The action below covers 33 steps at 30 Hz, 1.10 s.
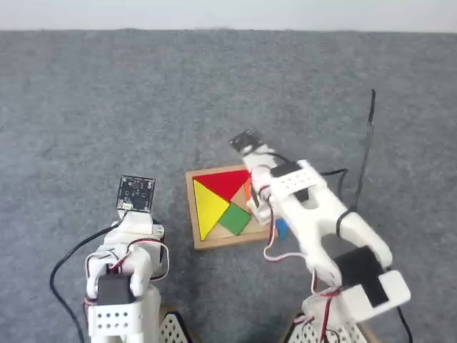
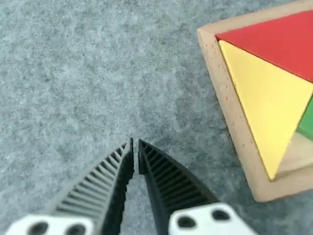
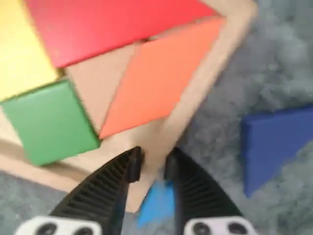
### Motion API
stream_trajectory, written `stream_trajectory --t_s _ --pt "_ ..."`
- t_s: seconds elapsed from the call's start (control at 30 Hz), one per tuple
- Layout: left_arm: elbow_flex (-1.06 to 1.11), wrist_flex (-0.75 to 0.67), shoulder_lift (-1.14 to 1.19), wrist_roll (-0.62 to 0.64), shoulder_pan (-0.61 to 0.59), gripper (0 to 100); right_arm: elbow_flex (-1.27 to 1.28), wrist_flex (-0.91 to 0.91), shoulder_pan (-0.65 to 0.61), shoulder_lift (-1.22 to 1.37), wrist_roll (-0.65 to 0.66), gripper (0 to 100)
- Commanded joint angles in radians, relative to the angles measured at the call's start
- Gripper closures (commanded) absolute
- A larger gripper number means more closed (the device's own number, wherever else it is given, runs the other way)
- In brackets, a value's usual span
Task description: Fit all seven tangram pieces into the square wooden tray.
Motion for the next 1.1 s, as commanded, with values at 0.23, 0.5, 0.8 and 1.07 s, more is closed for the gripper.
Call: stream_trajectory --t_s 0.23,0.5,0.8,1.07 --pt "-0.010 0.003 -0.015 -0.002 0.005 98 -0.190 -0.021 0.185 0.133 -0.058 98.0" --pt "-0.010 0.003 -0.015 -0.002 0.005 98 -0.186 0.015 0.280 0.091 -0.097 98.0" --pt "-0.010 0.003 -0.015 -0.002 0.005 98 -0.155 0.035 0.321 0.018 -0.137 98.0" --pt "-0.010 0.003 -0.015 -0.002 0.005 98 -0.153 0.125 0.249 -0.068 -0.129 89.1"
